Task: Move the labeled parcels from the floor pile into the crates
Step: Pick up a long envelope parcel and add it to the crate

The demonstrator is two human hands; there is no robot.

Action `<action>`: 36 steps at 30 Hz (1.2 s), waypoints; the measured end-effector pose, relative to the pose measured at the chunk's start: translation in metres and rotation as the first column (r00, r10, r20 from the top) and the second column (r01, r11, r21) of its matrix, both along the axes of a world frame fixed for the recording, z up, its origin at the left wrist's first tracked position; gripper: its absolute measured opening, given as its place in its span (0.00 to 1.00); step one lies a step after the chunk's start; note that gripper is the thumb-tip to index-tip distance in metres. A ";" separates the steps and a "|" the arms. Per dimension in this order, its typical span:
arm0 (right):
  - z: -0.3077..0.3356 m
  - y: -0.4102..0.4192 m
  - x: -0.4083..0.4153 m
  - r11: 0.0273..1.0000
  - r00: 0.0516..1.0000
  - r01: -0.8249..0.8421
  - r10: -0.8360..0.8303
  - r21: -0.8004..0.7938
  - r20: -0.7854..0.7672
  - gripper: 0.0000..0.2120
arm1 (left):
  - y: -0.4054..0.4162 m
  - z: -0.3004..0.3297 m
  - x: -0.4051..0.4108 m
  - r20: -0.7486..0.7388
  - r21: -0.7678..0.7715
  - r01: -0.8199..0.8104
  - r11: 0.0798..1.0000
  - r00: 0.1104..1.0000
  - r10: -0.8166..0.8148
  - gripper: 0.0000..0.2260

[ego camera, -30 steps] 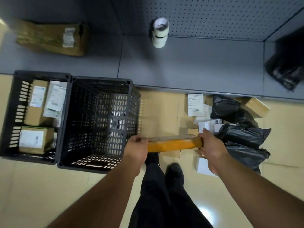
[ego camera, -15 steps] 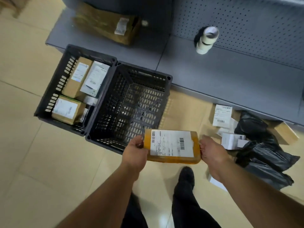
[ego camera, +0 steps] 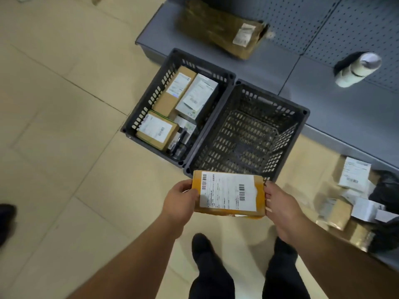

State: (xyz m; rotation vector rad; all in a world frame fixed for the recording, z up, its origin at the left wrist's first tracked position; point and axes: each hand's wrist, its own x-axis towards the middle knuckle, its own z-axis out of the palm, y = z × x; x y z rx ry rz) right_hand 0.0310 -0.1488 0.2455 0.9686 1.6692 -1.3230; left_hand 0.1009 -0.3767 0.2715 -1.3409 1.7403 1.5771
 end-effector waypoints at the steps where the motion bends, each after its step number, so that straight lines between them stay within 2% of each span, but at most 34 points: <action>1: -0.002 -0.019 0.000 1.000 1.000 -0.006 0.006 0.004 0.007 0.21 | -0.019 0.001 0.001 -0.003 -0.009 -0.012 1.000 1.000 0.012 0.12; 7: -0.009 -0.092 -0.013 0.999 0.999 -0.025 0.026 -0.026 0.045 0.21 | -0.088 0.002 -0.010 0.003 -0.067 -0.062 0.996 0.998 0.063 0.13; 15: -0.028 -0.146 -0.062 0.995 0.995 -0.058 0.065 -0.085 0.080 0.20 | -0.136 -0.012 -0.050 0.075 -0.144 -0.099 0.985 0.991 0.110 0.17; 22: -0.037 -0.184 -0.108 0.981 0.979 -0.141 0.157 -0.131 0.127 0.26 | -0.172 -0.026 -0.103 0.123 -0.188 -0.044 0.981 0.990 0.068 0.18; 26: -0.044 -0.205 -0.135 0.988 0.984 -0.138 0.144 -0.065 0.104 0.22 | -0.191 -0.041 -0.129 0.116 -0.163 -0.050 0.985 0.991 0.070 0.18; 30: -0.054 -0.229 -0.165 0.989 0.989 -0.142 0.143 -0.031 0.035 0.08 | -0.208 -0.062 -0.158 0.125 -0.112 -0.092 0.989 0.986 0.106 0.19; 32: -0.058 -0.243 -0.186 0.985 0.985 -0.175 0.175 0.011 -0.006 0.13 | -0.216 -0.074 -0.173 0.136 -0.084 -0.109 0.991 0.984 0.119 0.19; 35: -0.070 -0.265 -0.219 0.971 0.974 -0.220 0.224 0.095 -0.026 0.11 | -0.234 -0.097 -0.199 0.155 -0.021 -0.144 0.989 0.977 0.145 0.14; 36: -0.075 -0.273 -0.229 0.966 0.972 -0.231 0.235 0.114 -0.021 0.16 | -0.240 -0.104 -0.208 0.162 0.007 -0.157 0.988 0.975 0.154 0.13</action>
